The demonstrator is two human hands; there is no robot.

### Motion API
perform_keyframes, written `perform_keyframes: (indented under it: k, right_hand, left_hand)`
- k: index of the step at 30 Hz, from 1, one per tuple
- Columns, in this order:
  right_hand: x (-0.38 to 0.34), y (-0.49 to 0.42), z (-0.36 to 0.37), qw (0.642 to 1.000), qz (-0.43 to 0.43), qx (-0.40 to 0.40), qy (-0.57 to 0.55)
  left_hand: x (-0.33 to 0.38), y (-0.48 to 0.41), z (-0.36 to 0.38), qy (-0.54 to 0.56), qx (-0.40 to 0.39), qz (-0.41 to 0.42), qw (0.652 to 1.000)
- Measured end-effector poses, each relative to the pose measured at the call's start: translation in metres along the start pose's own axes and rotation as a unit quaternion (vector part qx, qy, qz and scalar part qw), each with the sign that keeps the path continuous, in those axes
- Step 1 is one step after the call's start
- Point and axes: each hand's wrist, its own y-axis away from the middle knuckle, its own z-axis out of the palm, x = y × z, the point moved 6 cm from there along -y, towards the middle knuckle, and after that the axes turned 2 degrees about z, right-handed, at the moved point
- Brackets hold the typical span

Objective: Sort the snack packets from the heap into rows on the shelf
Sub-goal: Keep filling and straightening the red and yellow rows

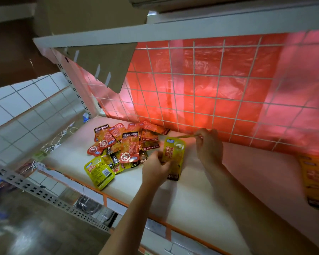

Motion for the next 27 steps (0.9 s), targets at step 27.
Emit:
perform_keyframes:
  k: [27]
  right_hand:
    - [0.162, 0.103, -0.237, 0.928, 0.175, 0.177, -0.279]
  left_hand:
    - [0.161, 0.097, 0.176, 0.391, -0.21, -0.088, 0.892]
